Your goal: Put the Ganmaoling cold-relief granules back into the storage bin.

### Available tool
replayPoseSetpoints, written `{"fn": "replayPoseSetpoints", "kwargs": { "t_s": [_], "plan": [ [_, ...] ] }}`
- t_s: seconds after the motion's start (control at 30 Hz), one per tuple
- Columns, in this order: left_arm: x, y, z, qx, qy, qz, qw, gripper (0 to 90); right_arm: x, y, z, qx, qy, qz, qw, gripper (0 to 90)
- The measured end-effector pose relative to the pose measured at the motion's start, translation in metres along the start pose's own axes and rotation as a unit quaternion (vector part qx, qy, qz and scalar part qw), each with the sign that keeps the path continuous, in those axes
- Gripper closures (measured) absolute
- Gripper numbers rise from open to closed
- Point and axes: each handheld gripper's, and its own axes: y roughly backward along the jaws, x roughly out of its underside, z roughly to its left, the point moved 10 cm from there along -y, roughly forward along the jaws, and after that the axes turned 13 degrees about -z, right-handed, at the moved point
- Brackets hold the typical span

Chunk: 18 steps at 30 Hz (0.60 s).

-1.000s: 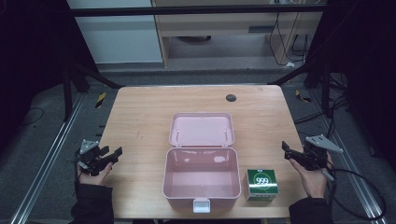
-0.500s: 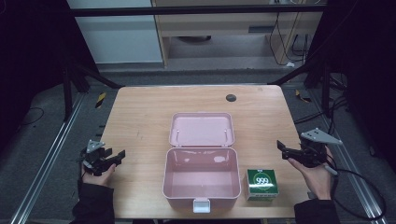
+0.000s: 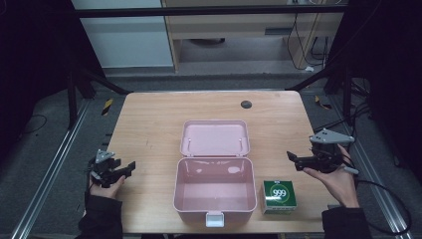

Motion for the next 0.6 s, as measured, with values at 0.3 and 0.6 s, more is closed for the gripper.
{"fn": "replayPoseSetpoints", "kwargs": {
  "t_s": [0.3,0.6],
  "plan": [
    [0.001,-0.001,-0.001,0.003,-0.002,0.002,1.0000,35.2,-0.013,0.005,0.019,-0.045,0.051,0.034,0.9971,7.4],
    [0.002,-0.001,-0.002,0.004,-0.007,0.005,1.0000,34.8,-0.017,0.010,0.036,-0.090,0.101,0.071,0.9882,5.3]
  ]
}}
